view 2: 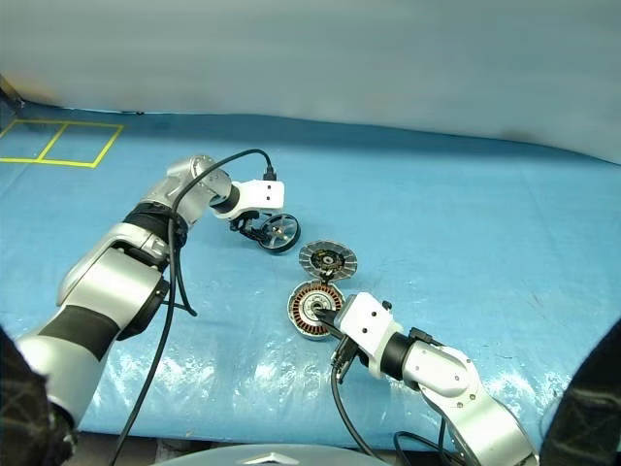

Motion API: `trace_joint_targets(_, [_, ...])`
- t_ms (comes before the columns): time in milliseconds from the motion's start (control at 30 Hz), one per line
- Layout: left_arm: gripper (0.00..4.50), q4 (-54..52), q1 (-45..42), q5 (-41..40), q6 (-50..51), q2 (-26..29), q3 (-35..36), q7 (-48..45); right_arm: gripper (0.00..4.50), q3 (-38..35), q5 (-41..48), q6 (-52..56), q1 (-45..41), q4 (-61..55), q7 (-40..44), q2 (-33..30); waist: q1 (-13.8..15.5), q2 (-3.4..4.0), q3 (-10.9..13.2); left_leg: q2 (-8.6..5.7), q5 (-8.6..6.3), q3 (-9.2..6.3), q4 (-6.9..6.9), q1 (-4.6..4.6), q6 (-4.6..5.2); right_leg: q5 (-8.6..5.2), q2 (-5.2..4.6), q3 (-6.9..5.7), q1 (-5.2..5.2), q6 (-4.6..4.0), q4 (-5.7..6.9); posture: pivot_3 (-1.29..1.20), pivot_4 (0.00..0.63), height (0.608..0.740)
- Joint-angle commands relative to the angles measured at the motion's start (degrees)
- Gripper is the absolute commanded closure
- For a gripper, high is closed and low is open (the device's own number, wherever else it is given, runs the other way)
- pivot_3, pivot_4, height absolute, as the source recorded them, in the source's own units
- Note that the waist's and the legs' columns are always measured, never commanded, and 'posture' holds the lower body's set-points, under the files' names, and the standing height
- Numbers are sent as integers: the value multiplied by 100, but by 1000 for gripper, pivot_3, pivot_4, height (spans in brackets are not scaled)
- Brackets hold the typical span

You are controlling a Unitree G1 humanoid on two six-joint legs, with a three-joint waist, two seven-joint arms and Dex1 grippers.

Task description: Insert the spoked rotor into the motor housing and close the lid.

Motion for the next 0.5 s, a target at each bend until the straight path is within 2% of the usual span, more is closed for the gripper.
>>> trace_joint_targets(33, [1870, -9, -9, 50, -97, 8, 28, -95, 4500, -43, 5, -33, -47, -134, 11, -9, 0, 0, 0, 0, 0, 0, 2, 0, 0, 0, 0, 0, 0, 0, 2, 0, 150, 740])
trace_joint_targets(67, [1870, -17, 4, 59, -111, 15, 27, -131, 4500, -41, 5, -30, -56, -129, 13, -8, -1, 0, 0, 0, 0, 1, 3, 0, 0, 0, 0, 1, 0, 0, 3, 0, 150, 740])
trace_joint_targets(200, [3012, -74, 115, 164, -216, 67, -18, -1, 4500, -30, 9, -22, -98, -101, 22, -4, -3, 0, 0, 1, 0, 0, 10, 0, 0, 0, 0, 1, 0, 0, 12, 0, 150, 740])
trace_joint_targets(267, [3012, -133, 196, 126, -341, 105, 20, -121, 4500, -20, 9, -21, -117, -90, 26, -1, -1, 0, 0, 1, 0, 0, 18, 1, 0, 0, -1, 2, 0, 0, 21, 0, 150, 740])
trace_joint_targets(367, [3590, -287, 314, 43, -425, 180, 127, -257, 4500, -3, 11, -18, -152, -75, 35, 1, -7, 0, 0, 3, -1, 0, 38, 1, 2, 0, -1, 5, 0, 0, 39, 0, 150, 740])
trace_joint_targets(433, [4139, -457, 414, 21, -550, 270, 181, -240, 4500, 13, 13, -21, -187, -59, 43, 6, -9, 0, 0, 4, -2, 0, 54, 1, 4, 0, -1, 8, 0, 0, 53, 0, 150, 740])
trace_joint_targets(500, [4139, -645, 521, -31, -642, 358, 267, -177, 4500, 33, 9, -29, -223, -40, 52, 10, -3, 0, 0, 7, -3, -2, 68, 0, 6, 0, -1, 8, 2, 0, 62, 0, 150, 740])
